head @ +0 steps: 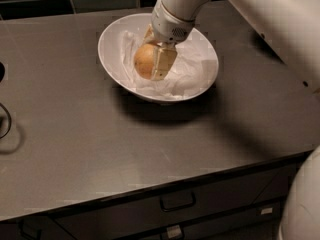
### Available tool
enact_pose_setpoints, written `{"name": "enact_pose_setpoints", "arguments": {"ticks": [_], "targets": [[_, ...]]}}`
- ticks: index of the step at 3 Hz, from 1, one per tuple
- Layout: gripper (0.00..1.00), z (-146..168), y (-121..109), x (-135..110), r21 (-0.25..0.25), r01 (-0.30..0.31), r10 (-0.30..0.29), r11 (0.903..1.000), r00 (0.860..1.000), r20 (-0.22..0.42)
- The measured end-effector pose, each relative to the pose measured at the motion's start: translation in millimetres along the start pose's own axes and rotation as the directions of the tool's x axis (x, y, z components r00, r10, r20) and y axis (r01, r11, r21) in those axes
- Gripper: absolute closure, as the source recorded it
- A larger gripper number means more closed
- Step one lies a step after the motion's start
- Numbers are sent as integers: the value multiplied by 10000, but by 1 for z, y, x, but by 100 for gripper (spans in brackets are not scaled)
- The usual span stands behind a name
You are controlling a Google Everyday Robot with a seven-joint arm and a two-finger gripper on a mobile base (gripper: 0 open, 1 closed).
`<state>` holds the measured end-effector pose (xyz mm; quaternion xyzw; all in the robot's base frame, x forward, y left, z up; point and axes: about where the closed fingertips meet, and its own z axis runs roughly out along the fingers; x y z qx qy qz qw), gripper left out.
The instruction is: Pick orange from white bowl
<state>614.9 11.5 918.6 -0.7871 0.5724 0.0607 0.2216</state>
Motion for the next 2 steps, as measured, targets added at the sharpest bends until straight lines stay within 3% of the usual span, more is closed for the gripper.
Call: {"name": "enact_pose_setpoints", "arguments": {"ticks": [2], "targets": [[100, -41, 1, -16, 1099, 428, -425, 9930, 9991, -49]]}}
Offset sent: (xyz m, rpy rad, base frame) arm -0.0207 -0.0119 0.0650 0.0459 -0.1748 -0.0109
